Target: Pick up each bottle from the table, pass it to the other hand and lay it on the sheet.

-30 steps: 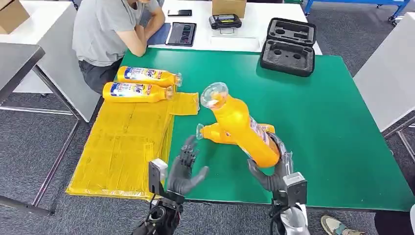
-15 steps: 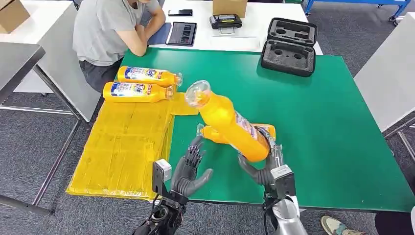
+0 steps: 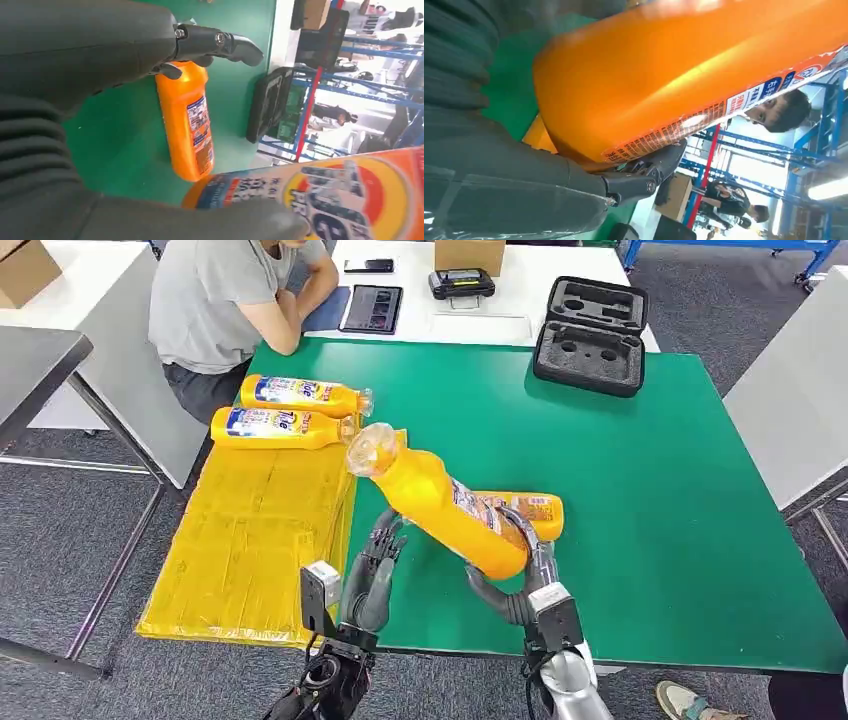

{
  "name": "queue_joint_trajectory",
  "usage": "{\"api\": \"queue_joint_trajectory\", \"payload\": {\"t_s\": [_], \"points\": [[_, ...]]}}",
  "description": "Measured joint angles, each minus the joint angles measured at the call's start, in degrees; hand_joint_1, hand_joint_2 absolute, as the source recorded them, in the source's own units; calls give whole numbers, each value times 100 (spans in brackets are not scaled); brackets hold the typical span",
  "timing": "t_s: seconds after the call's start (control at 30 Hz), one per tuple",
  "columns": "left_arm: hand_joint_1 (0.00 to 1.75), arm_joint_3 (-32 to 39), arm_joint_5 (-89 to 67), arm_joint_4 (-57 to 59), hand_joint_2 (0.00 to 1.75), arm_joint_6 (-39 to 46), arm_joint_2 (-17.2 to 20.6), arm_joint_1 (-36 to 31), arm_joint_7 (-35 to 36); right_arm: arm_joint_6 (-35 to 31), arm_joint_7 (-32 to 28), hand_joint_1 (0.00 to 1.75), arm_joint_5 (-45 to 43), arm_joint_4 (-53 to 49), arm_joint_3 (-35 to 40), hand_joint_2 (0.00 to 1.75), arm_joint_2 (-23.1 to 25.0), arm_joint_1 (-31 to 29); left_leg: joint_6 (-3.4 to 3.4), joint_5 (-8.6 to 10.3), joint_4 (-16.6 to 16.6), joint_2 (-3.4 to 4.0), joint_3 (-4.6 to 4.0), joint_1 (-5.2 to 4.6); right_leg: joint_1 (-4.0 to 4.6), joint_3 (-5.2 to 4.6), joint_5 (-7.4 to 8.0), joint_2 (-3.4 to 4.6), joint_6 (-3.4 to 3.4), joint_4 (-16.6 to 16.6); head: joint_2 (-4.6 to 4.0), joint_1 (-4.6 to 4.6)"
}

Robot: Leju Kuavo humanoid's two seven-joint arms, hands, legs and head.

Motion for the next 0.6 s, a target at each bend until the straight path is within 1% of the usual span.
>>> {"api": "queue_joint_trajectory", "payload": {"t_s": [0.43,0.47,0.6], "points": [[0,20,-144,-387,0,105,13,142,-19,-26,0,175,2,297,245,175,11,-101,0,0,0,-3,0,0,0,0,0,-2,0,0,0,-2],[0,18,-146,-406,175,105,13,148,-17,-26,0,175,2,312,253,175,11,-103,0,0,0,-3,0,0,0,-1,0,-2,0,0,0,2],[0,15,-155,-442,175,109,13,163,-20,-26,0,175,2,378,267,175,11,-121,0,0,0,-4,-1,0,0,0,0,-2,0,0,0,0]]}}
